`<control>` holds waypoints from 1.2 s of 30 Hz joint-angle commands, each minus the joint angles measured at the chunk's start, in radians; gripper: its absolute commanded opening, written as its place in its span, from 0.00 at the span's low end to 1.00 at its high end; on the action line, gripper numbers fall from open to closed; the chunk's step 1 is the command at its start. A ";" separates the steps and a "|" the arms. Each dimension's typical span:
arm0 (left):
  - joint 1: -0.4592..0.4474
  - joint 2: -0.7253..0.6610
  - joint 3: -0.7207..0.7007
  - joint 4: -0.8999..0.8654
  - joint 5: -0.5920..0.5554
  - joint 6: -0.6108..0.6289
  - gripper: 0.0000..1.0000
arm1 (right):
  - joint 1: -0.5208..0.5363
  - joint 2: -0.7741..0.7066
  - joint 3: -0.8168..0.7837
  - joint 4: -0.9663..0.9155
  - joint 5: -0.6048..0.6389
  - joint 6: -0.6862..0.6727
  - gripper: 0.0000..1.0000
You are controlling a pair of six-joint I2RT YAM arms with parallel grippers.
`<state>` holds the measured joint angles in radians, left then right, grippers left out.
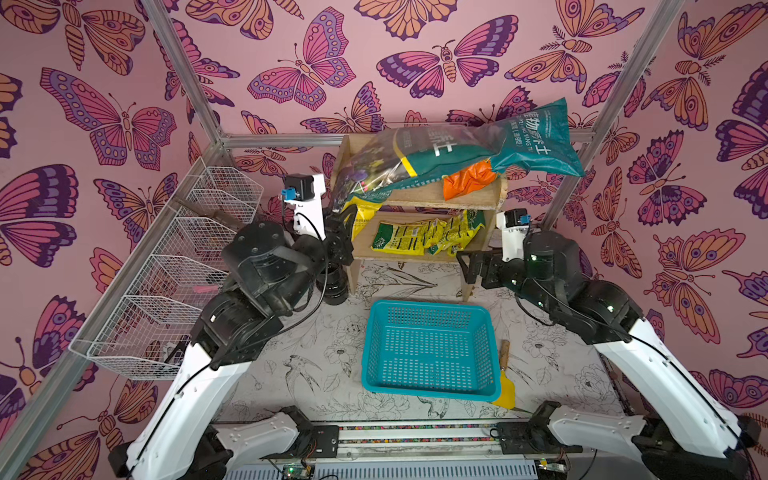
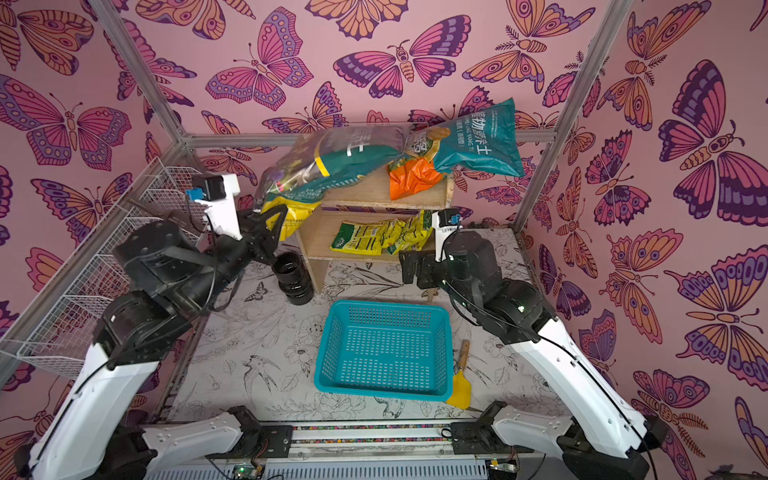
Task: Take down the fertilizer bag from the shelf
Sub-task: Pick up the fertilizer bag from the shelf, then place the fertilizer bag in the storage box.
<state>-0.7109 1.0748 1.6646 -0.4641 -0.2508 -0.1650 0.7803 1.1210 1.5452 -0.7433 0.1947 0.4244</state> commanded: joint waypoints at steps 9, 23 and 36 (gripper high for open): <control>-0.099 -0.179 -0.390 0.444 -0.144 -0.112 0.00 | 0.151 -0.224 -0.231 0.131 -0.161 0.321 0.99; -0.191 -0.128 -0.499 0.579 -0.249 -0.010 0.00 | 0.369 -0.017 -0.008 0.417 0.072 0.142 0.99; -0.197 -0.094 -0.508 0.600 -0.274 0.011 0.00 | 0.374 0.097 0.054 0.596 0.254 0.079 0.99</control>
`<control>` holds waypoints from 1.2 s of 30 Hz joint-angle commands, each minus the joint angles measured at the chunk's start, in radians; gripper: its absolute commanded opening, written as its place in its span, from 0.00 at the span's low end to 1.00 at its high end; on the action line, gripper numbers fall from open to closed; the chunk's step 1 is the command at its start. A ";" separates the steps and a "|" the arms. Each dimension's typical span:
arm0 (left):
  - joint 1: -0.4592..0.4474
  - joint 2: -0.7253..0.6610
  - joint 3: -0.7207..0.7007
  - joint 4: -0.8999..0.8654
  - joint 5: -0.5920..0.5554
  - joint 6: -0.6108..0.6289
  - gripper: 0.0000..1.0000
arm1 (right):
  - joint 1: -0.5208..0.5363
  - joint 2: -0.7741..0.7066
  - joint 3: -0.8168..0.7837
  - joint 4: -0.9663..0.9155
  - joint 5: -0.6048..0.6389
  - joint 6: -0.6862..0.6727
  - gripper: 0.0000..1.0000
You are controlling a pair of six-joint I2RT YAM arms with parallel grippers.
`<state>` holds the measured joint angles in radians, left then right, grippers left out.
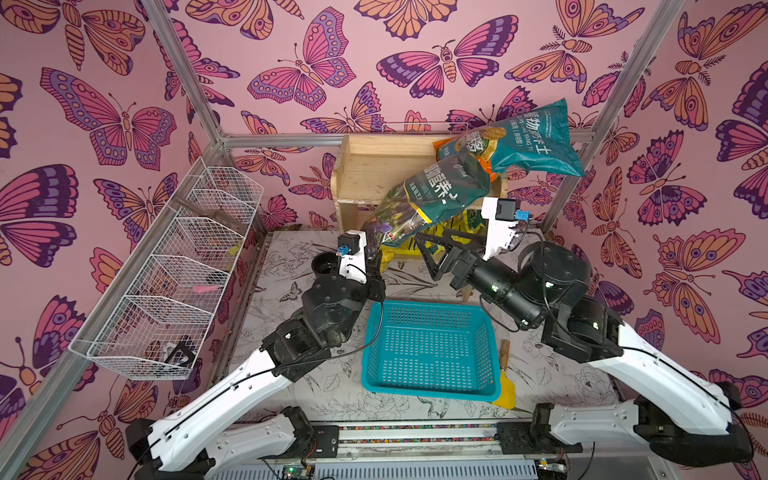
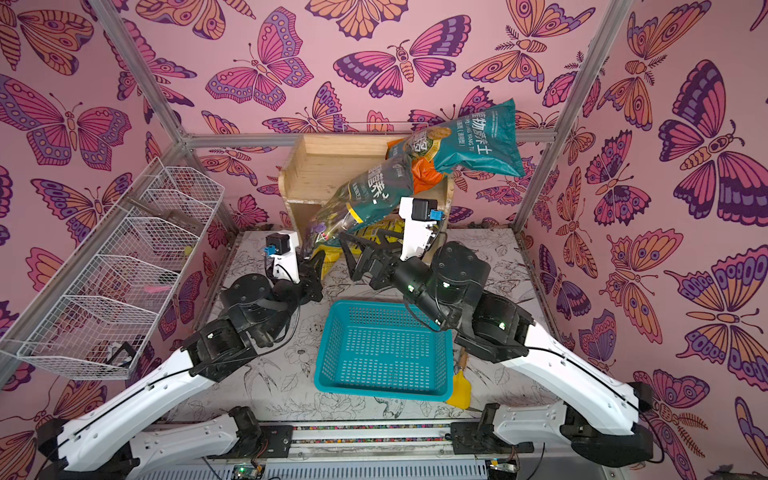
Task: Take down the fertilizer bag from the shelf
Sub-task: Place the fertilizer bag in the storage box.
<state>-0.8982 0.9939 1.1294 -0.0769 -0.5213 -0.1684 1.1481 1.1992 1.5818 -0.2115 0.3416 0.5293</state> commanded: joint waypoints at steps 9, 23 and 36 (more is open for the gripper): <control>-0.016 -0.024 -0.008 0.235 -0.020 0.020 0.00 | 0.005 0.205 0.082 0.311 0.304 -0.089 1.00; -0.017 -0.051 -0.037 0.258 0.011 0.046 0.00 | -0.005 0.296 0.165 0.271 0.369 -0.082 0.00; -0.013 -0.300 -0.166 0.047 0.017 -0.107 0.99 | 0.008 0.179 0.273 -0.184 0.210 -0.263 0.00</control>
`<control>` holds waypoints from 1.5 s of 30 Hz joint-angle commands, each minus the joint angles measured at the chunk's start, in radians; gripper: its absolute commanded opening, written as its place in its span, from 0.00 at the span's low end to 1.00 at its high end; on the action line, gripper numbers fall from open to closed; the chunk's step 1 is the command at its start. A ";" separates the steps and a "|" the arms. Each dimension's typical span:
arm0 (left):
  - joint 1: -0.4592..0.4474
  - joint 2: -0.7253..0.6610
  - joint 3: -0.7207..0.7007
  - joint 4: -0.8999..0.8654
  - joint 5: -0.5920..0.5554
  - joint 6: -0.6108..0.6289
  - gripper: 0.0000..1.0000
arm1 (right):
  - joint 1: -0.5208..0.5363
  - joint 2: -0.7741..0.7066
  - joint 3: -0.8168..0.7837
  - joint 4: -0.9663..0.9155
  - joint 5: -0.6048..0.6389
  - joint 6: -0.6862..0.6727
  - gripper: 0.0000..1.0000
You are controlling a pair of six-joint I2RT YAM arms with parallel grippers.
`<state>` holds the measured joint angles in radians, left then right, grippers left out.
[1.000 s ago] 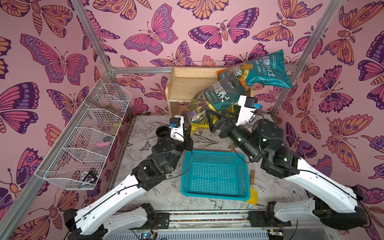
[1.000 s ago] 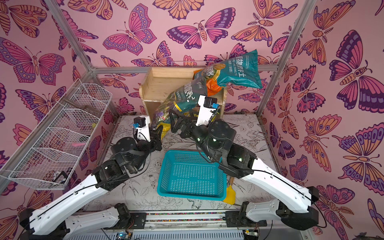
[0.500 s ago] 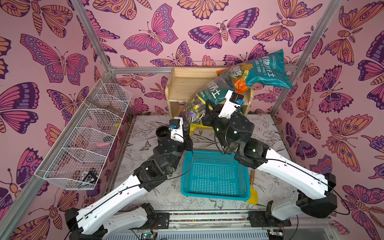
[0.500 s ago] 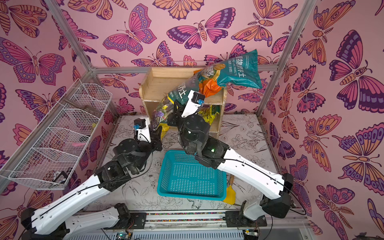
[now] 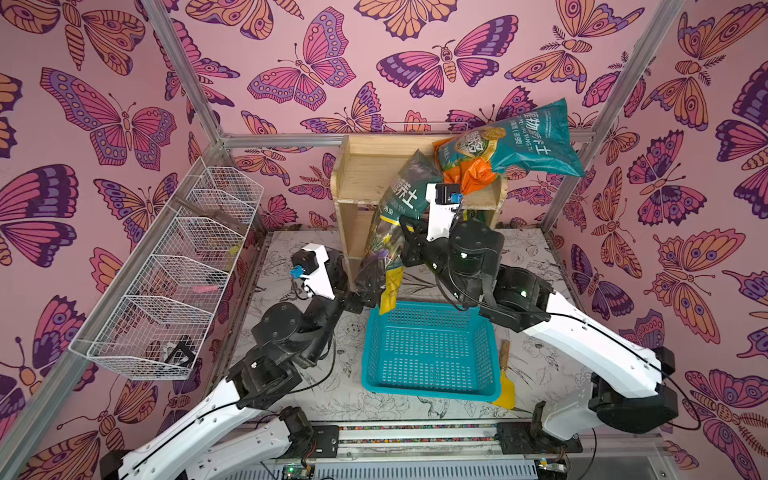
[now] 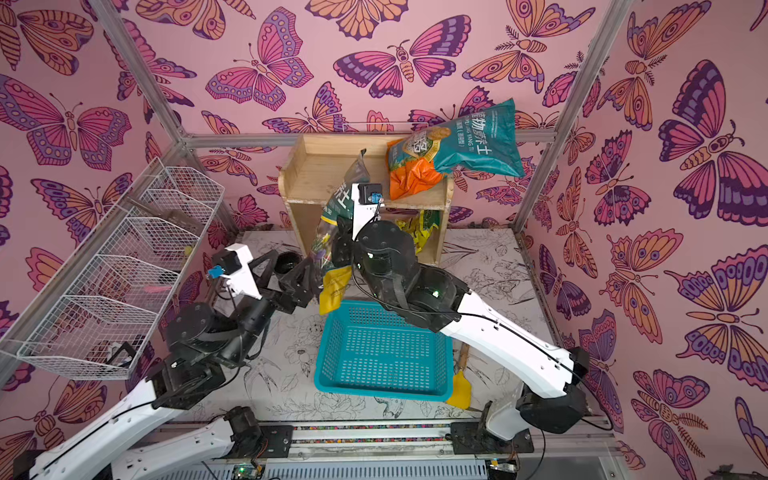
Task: Take down the fertilizer bag from the shelf
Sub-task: Place the fertilizer bag in the storage box.
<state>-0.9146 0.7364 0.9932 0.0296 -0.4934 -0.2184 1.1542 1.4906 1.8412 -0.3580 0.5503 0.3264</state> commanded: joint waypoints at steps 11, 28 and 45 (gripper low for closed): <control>0.010 -0.018 -0.064 -0.076 0.005 -0.124 0.99 | 0.002 -0.457 -0.423 -0.168 0.157 0.044 0.00; 0.023 0.115 -0.062 -0.054 0.064 -0.168 1.00 | 0.113 -0.667 -0.813 -0.089 0.514 0.119 0.00; 0.026 0.174 -0.053 -0.057 0.101 -0.194 1.00 | 0.113 -0.767 -1.214 0.036 0.593 0.282 0.00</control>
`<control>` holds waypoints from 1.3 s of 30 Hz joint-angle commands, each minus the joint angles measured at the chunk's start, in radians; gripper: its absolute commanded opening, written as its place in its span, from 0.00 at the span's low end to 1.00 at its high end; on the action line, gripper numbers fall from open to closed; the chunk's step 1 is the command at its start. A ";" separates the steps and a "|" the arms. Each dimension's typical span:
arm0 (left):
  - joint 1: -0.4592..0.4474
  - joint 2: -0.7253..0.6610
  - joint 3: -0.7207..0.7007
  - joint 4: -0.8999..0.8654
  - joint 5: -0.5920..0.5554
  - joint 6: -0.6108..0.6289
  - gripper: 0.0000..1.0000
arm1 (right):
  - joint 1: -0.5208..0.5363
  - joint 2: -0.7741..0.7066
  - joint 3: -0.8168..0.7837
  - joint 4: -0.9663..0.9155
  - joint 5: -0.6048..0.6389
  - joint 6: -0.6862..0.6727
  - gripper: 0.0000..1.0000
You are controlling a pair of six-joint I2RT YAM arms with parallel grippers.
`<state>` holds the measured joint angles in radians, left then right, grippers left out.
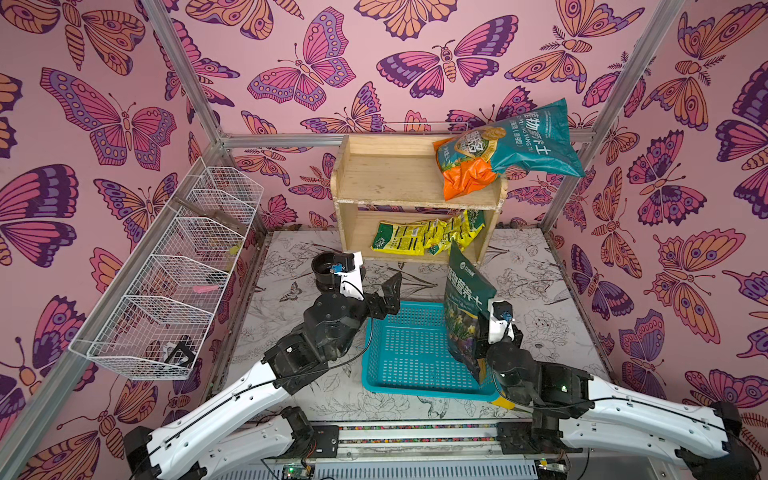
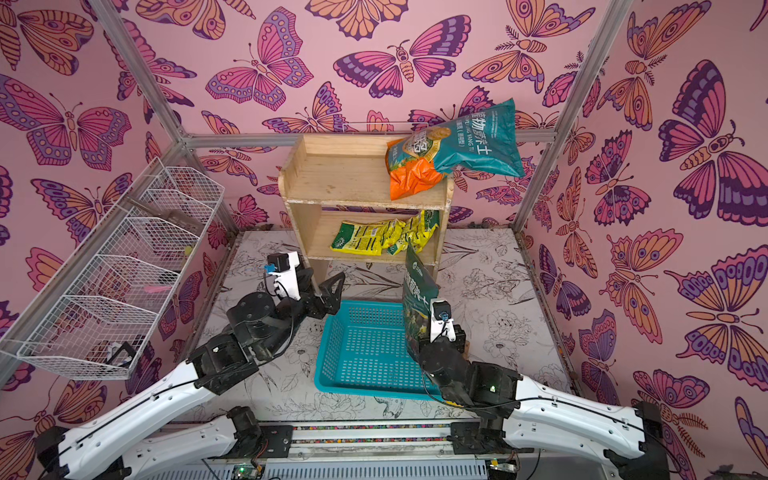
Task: Take down the fertilizer bag from the shelf
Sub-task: Place the fertilizer bag in the storage box.
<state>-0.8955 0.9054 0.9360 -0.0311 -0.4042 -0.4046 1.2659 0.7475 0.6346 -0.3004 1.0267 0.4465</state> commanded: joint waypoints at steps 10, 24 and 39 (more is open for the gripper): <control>0.012 0.021 0.001 0.000 0.005 -0.003 1.00 | 0.001 -0.084 0.084 -0.213 0.143 0.235 0.99; 0.018 0.220 0.258 -0.216 0.112 0.187 1.00 | 0.000 -0.116 0.443 -0.207 0.159 -0.052 0.99; 0.015 0.521 0.738 -0.351 0.177 0.428 1.00 | -0.623 0.288 0.888 -0.538 -0.681 0.057 0.78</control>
<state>-0.8829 1.4143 1.6279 -0.3420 -0.2451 -0.0414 0.7525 0.9962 1.5234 -0.7151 0.7021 0.4099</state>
